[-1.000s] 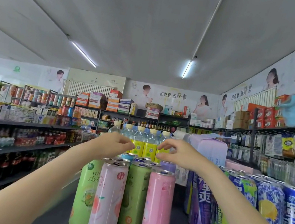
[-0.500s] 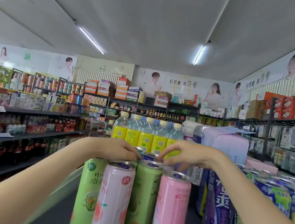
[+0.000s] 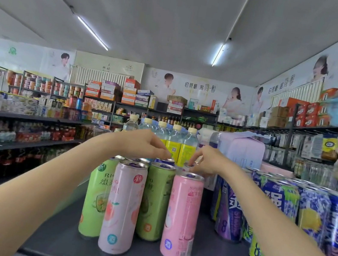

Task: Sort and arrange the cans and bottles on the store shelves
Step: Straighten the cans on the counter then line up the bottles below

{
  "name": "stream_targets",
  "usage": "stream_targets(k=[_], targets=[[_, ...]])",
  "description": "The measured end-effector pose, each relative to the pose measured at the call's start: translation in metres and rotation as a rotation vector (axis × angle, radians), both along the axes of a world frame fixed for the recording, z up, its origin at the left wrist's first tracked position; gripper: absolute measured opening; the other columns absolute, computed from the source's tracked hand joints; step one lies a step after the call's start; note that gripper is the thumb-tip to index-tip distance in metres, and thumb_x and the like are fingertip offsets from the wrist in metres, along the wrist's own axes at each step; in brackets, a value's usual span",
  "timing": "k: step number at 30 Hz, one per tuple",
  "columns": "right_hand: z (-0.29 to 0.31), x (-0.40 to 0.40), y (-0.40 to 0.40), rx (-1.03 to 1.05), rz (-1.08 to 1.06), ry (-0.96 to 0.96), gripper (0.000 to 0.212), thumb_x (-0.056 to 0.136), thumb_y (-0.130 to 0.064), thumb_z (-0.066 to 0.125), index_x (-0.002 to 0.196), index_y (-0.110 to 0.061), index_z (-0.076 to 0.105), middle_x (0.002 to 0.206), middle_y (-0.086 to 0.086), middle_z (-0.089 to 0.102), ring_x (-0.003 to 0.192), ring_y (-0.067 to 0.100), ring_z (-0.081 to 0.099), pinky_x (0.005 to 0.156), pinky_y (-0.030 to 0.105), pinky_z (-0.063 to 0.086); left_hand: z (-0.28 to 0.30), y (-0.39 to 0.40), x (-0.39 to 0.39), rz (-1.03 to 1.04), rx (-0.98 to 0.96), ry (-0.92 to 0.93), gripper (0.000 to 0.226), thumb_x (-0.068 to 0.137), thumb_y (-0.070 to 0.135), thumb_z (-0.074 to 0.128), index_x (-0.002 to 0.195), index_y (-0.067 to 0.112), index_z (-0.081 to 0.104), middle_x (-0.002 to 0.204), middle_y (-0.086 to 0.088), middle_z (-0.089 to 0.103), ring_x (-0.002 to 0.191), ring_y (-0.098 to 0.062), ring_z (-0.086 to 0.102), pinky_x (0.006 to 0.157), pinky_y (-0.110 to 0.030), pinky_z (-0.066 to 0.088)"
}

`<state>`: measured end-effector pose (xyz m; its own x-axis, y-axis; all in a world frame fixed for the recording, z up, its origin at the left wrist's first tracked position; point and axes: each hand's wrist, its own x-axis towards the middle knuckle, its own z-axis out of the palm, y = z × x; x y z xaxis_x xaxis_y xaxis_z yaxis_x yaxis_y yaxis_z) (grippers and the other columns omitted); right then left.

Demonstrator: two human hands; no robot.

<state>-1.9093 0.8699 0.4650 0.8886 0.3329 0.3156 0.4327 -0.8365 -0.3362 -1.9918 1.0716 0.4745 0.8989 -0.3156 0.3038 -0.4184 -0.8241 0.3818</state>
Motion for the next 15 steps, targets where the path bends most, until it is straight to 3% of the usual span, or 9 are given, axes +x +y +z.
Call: stream_targets(k=[2,6,9,11,12,15], targets=[[-0.004,0.002,0.000,-0.023,-0.029,-0.070,0.019,0.083,-0.019,0.070,0.100,-0.011,0.069,0.107,0.008,0.061,0.069,0.012,0.053,0.067,0.026,0.049,-0.004,-0.003,-0.003,0.016,0.026,-0.022,0.031,0.090,0.044,0.052,0.113,0.027,0.066,0.117,0.004,0.064,0.106,-0.015,0.059,0.099,-0.034,0.043],[-0.003,-0.005,-0.002,-0.064,-0.038,-0.126,0.025,0.086,-0.020,0.067,0.108,-0.011,0.066,0.126,0.007,0.058,0.111,0.020,0.054,0.091,0.030,0.041,-0.014,-0.003,-0.012,0.069,0.074,-0.119,0.031,0.093,0.039,0.049,0.115,0.023,0.065,0.110,-0.003,0.068,0.101,-0.025,0.062,0.090,-0.034,0.048],[-0.003,-0.031,-0.013,0.288,0.020,-0.249,0.021,0.086,-0.023,0.065,0.106,-0.015,0.067,0.120,0.005,0.060,0.114,0.019,0.054,0.095,0.031,0.041,-0.022,-0.003,-0.025,0.086,0.073,-0.256,0.028,0.094,0.032,0.049,0.113,0.020,0.066,0.109,-0.002,0.069,0.096,-0.020,0.064,0.086,-0.030,0.049],[-0.015,-0.061,-0.018,0.586,0.161,-0.176,0.017,0.087,-0.029,0.064,0.102,-0.021,0.067,0.111,-0.005,0.063,0.107,0.010,0.056,0.095,0.031,0.045,-0.031,-0.005,-0.035,0.098,0.027,-0.352,0.028,0.094,0.028,0.050,0.114,0.017,0.066,0.112,0.003,0.066,0.093,-0.010,0.060,0.085,-0.022,0.044],[-0.025,-0.076,-0.018,0.620,0.229,-0.102,0.021,0.086,-0.033,0.065,0.105,-0.022,0.066,0.111,-0.008,0.063,0.104,0.007,0.057,0.094,0.029,0.045,-0.036,-0.006,-0.040,0.115,-0.004,-0.408,0.028,0.094,0.026,0.050,0.114,0.016,0.066,0.115,0.003,0.065,0.093,-0.007,0.057,0.085,-0.019,0.041],[-0.057,-0.106,-0.011,0.320,0.240,-0.097,0.050,0.076,-0.027,0.076,0.121,-0.025,0.055,0.120,-0.006,0.058,0.102,0.007,0.056,0.088,0.023,0.044,-0.055,-0.007,-0.046,0.173,-0.010,-0.570,0.029,0.093,0.025,0.052,0.117,0.013,0.063,0.120,-0.003,0.063,0.106,-0.019,0.058,0.089,-0.027,0.042]])
